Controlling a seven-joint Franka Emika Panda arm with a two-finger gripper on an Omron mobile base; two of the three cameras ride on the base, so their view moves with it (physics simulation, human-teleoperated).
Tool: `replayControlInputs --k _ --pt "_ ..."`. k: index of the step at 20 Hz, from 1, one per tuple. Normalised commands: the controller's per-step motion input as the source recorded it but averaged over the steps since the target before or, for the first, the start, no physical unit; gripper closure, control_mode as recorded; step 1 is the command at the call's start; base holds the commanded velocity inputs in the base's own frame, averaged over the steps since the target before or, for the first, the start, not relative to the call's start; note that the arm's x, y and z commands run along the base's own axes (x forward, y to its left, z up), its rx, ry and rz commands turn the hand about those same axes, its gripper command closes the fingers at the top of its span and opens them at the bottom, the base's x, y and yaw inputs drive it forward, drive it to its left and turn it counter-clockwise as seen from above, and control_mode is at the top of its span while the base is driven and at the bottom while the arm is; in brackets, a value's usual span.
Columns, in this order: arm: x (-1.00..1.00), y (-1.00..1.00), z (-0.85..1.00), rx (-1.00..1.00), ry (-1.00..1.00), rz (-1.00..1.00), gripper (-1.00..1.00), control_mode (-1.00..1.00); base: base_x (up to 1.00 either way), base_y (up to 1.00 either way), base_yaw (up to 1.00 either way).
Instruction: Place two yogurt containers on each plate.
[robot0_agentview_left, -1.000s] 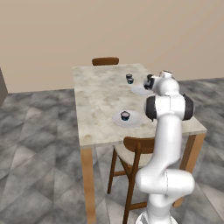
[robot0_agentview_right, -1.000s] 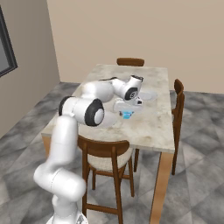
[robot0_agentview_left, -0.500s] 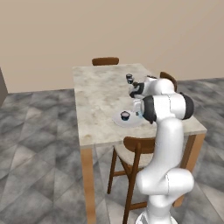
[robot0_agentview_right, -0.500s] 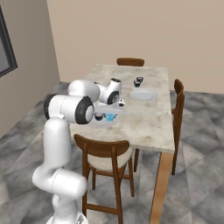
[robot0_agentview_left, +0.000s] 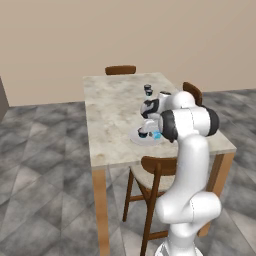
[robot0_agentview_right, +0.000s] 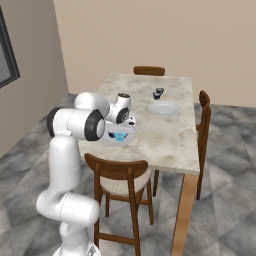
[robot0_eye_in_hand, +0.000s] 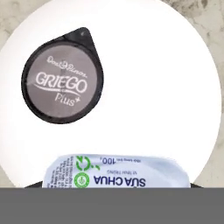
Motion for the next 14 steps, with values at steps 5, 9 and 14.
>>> replayControlInputs --k 5,9,14 --pt "0.25 0.01 -0.10 0.00 0.01 0.00 1.00 -1.00 0.00 0.00 0.00" --pt "0.30 0.03 -0.11 -0.02 0.00 0.00 1.00 -1.00 0.00 0.00 0.00" --pt "0.10 0.02 -0.16 -0.02 0.01 0.00 -1.00 -1.00 0.00 0.00 0.00"
